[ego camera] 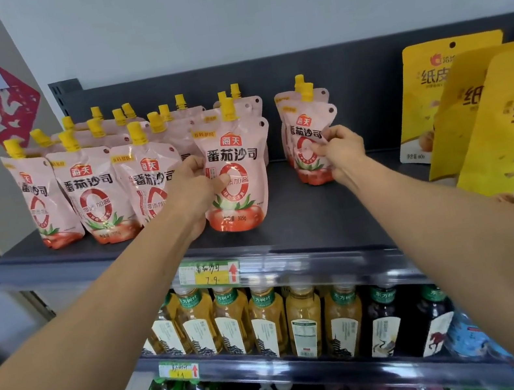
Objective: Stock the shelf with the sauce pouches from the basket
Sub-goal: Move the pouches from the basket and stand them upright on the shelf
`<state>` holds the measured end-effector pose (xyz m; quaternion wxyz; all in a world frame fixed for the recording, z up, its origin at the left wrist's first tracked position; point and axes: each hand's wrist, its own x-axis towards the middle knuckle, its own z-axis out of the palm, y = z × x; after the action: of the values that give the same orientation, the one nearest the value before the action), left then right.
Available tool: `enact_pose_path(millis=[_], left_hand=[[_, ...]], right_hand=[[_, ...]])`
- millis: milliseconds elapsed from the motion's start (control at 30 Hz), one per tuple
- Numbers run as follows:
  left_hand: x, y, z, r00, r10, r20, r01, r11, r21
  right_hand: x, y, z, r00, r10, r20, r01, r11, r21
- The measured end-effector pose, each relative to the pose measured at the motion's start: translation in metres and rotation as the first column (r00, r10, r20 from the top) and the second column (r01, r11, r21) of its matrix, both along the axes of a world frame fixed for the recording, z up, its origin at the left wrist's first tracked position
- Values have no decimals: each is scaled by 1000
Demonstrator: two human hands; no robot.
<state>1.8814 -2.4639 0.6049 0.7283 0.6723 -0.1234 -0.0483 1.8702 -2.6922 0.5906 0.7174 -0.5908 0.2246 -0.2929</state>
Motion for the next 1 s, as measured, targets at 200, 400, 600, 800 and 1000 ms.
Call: enact_pose_path(millis=[200,400,600,800,1000], left_hand=[[8,-8,-8,1000,1,-19,-1,1000,-17],[12,-11,-8,999,8,-32,-8,1000,-16],[9,-7,-9,998,-6,-70,2,999,-52],[6,-5,-9,996,-30,-85,28,999,-24],[1,-1,-13,996,-55,-69,55,998,-3]], right_hand=[[6,-16,-2,996,72,-46,-75,996,-54],[13,-18,-2,993,53,-102,-68,986,-155],[10,-16,0,989,25,-143,-56,975,-213],[11,-15,1,977,-117,-179,63,957,-282],[4,-10,5,949,-251,-192,169,916,-364]])
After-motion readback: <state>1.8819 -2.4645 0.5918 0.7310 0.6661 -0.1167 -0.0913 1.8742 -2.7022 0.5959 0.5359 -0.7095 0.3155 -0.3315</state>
